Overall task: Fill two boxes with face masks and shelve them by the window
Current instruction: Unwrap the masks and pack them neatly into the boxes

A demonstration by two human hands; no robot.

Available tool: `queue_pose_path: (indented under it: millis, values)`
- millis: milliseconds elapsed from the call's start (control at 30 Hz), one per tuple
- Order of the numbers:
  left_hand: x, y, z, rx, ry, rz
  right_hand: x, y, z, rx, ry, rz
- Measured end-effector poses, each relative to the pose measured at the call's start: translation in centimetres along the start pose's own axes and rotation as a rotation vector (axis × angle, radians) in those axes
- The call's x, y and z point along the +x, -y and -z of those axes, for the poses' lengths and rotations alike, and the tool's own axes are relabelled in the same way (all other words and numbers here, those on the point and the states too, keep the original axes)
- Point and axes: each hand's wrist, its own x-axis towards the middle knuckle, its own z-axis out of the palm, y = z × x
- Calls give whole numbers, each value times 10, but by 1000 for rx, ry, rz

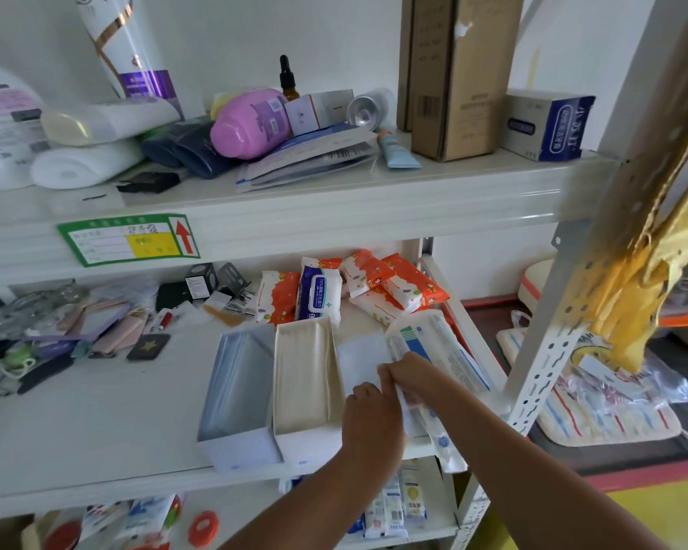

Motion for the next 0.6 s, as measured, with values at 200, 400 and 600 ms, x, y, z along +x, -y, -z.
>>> queue_pose_path:
  millis: [200, 400, 600]
  values:
    - [-3, 7, -9, 59, 188, 63, -5, 7, -13, 108, 112, -56]
    - [-7, 11, -19, -47, 186, 78, -1, 4, -17, 195, 125, -99]
    - [-5, 17, -31, -100, -13, 101, -1, 3, -28, 251, 135, -132]
